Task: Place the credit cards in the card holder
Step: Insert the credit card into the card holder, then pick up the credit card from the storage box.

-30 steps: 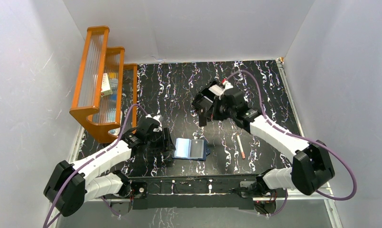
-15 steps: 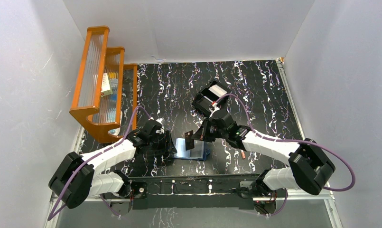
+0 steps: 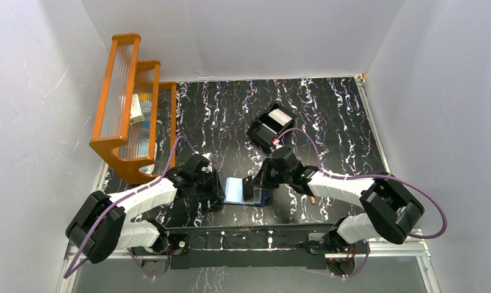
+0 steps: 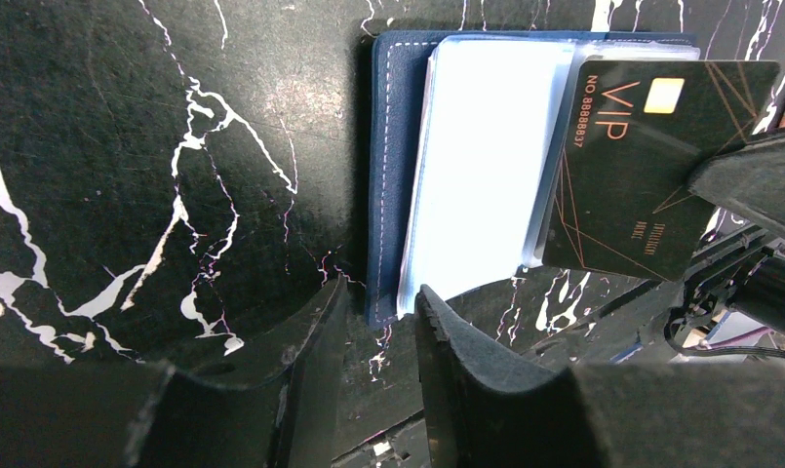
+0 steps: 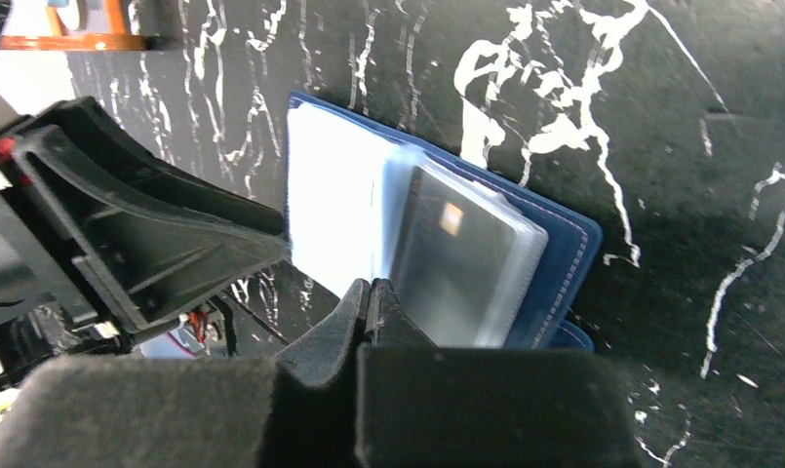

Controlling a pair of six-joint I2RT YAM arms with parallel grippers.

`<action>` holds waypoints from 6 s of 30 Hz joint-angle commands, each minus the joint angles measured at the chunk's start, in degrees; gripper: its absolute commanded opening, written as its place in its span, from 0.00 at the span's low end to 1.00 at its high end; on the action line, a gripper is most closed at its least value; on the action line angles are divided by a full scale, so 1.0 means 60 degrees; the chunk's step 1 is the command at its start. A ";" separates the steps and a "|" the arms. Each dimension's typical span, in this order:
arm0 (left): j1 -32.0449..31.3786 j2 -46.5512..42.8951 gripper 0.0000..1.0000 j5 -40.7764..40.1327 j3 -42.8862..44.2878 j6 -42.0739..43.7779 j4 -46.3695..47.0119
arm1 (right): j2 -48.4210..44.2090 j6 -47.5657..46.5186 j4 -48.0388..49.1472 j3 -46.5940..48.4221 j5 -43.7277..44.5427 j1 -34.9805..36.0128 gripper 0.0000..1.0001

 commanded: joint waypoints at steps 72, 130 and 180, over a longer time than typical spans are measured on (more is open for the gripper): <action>0.0063 0.0375 0.18 0.0602 -0.0317 -0.0091 0.0372 | 0.0676 0.1034 0.4462 -0.2035 -0.0783 -0.0195 0.00; 0.0064 0.0774 0.20 0.0647 -0.0132 -0.0045 0.0532 | 0.1855 0.0337 0.1875 0.0122 -0.0034 0.0208 0.46; 0.0064 -0.2798 0.64 -0.0748 0.2680 0.2424 -0.2954 | 0.2482 -0.7823 -0.4860 0.7046 0.4429 -0.1515 0.58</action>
